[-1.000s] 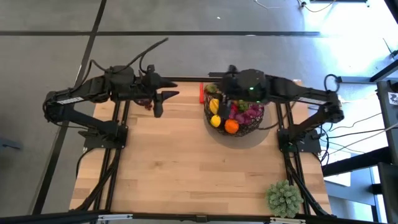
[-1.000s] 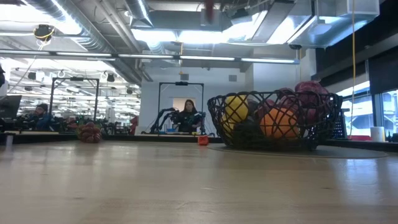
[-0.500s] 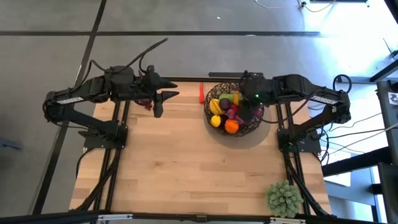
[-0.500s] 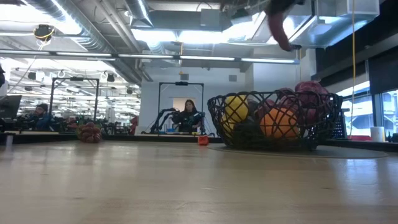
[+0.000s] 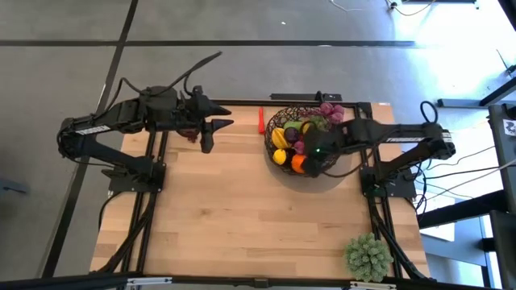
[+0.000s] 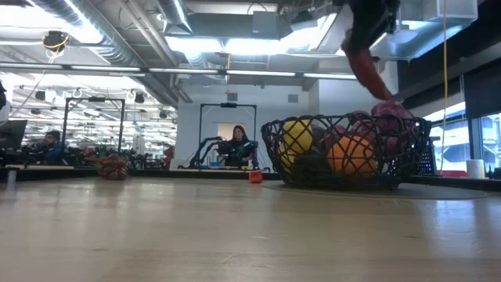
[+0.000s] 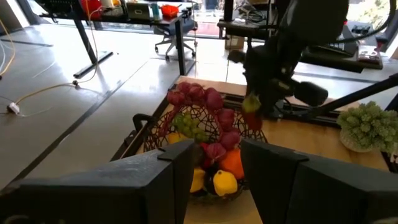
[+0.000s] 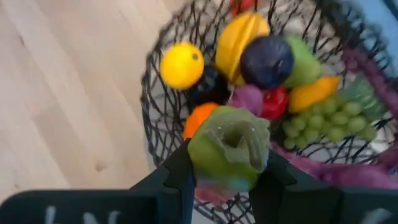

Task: Build produce basket
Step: Put the red chili pepper into the black wire basket

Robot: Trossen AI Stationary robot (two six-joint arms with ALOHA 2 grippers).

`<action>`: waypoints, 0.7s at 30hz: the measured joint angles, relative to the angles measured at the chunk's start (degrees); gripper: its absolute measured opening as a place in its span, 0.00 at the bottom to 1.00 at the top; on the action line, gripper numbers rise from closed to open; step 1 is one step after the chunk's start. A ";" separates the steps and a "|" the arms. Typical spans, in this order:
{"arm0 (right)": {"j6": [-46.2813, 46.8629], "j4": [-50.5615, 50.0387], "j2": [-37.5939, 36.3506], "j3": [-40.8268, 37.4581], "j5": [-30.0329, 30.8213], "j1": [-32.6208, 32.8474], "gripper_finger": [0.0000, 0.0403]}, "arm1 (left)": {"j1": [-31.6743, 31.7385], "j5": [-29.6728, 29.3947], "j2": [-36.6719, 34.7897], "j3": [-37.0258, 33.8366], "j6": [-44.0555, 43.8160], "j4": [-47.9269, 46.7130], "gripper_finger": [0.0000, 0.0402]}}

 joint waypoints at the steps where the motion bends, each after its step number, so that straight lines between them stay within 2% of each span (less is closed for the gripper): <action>1: 0.41 0.69 0.00 -1.53 -0.43 0.20 0.24 | 0.00 0.00 0.05 0.00 0.00 -0.11 0.30; 11: 2.78 11.04 0.02 -14.14 -1.66 1.39 0.24 | 0.00 -0.01 0.03 0.00 -0.02 -0.03 0.30; 16: -2.64 18.22 0.02 -18.89 0.49 1.35 0.24 | 0.00 -0.03 0.03 0.00 0.00 -0.03 0.30; 21: -7.13 19.25 0.04 -22.50 1.02 0.47 0.24 | 0.00 -0.01 0.03 0.00 -0.04 -0.03 0.30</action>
